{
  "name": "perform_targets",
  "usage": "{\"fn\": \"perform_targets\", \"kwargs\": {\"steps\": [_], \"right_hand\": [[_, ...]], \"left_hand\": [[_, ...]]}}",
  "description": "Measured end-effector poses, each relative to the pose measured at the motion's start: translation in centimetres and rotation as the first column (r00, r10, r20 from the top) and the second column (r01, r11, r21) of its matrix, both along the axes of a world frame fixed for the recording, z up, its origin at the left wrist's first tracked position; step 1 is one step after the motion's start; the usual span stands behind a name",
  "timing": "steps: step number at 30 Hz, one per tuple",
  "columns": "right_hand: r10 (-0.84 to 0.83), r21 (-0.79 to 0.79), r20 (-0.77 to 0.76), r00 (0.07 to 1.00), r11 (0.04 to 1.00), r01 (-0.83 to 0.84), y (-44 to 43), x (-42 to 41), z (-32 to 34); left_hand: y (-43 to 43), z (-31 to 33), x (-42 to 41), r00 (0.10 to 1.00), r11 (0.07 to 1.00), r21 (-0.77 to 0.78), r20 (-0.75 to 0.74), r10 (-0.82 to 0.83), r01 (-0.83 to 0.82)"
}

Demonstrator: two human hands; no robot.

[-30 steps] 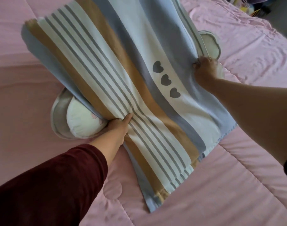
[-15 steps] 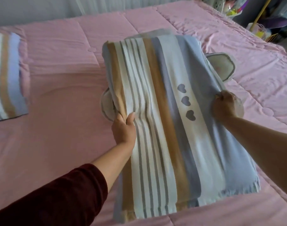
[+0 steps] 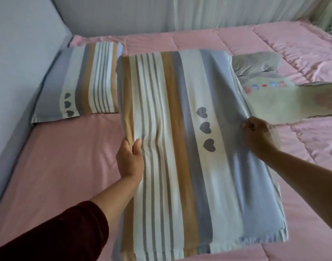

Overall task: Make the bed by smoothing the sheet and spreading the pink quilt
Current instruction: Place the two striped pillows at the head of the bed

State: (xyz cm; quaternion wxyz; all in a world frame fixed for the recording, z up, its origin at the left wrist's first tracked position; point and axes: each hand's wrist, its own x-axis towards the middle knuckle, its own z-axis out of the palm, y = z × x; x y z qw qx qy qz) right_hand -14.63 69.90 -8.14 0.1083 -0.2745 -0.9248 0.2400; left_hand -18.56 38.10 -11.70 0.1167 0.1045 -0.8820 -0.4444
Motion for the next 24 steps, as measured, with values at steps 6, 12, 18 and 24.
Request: {"fn": "perform_targets", "kwargs": {"steps": [6,12,18,24], "right_hand": [[0.201,-0.029,0.01,0.98,0.979,-0.2,-13.0,-2.7,-0.7],[0.348,-0.055,0.084,0.934,0.937,-0.345,-24.4,-3.3,-2.9],[0.358,-0.1,0.15,0.921,0.933,-0.347,-32.3,-4.0,-5.1],[0.382,-0.118,0.124,0.916,0.922,-0.369,-38.3,-3.9,-5.7]], "left_hand": [[-14.0,-0.5,0.8,0.984,0.986,-0.075,0.083,0.155,-0.149],[-25.9,-1.1,2.0,0.961,0.962,-0.153,0.132,0.245,-0.224],[-34.7,-2.2,2.5,0.96,0.963,-0.165,0.145,0.239,-0.214],[-40.5,-2.4,2.4,0.929,0.908,-0.318,0.157,0.334,-0.273]]}}
